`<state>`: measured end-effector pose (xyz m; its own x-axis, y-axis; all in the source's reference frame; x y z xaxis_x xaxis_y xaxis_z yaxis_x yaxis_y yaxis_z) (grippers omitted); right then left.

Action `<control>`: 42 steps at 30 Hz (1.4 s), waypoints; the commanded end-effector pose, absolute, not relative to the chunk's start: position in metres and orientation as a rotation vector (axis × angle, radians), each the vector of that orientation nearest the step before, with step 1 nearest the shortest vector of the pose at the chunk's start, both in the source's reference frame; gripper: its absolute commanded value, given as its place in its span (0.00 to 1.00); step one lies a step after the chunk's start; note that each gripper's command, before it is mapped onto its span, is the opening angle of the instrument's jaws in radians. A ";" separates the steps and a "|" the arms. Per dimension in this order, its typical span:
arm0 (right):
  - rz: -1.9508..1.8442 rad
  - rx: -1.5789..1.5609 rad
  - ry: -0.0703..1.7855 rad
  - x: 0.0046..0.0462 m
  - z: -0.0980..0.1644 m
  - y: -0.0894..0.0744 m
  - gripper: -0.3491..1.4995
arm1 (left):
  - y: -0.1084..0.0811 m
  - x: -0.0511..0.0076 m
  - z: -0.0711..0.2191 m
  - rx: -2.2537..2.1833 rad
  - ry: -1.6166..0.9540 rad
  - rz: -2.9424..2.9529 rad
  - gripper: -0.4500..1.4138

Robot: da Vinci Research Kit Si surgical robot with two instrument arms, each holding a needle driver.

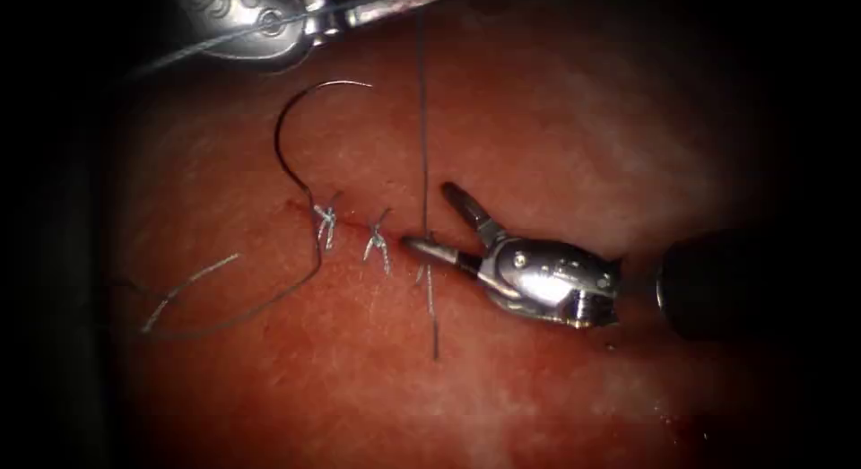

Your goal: Wound Closure

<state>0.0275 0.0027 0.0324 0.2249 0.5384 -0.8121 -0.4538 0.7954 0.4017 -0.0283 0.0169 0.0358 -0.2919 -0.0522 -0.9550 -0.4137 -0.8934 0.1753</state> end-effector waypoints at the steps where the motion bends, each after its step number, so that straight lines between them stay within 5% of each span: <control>1: 0.684 0.092 1.156 0.0287 0.033 0.002 0.92 | 0.016 -0.0287 0.036 -1.711 0.579 2.279 0.00; 25: 0.670 0.082 1.149 0.0318 0.037 0.003 0.88 | 0.014 -0.0305 0.034 -1.754 0.575 2.259 0.00; 31: 0.667 0.093 1.157 0.0319 0.037 0.003 0.63 | 0.014 -0.0311 0.034 -1.760 0.578 2.254 0.00; 32: 0.659 0.103 1.164 0.0319 0.037 0.003 0.49 | 0.014 -0.0311 0.034 -1.762 0.575 2.256 0.00; 34: 0.636 0.129 1.183 0.0320 0.037 0.003 0.00 | 0.014 -0.0312 0.034 -1.765 0.571 2.257 0.00; 42: 0.613 0.140 1.223 0.0314 0.036 0.003 0.00 | 0.013 -0.0315 0.034 -1.773 0.560 2.270 0.00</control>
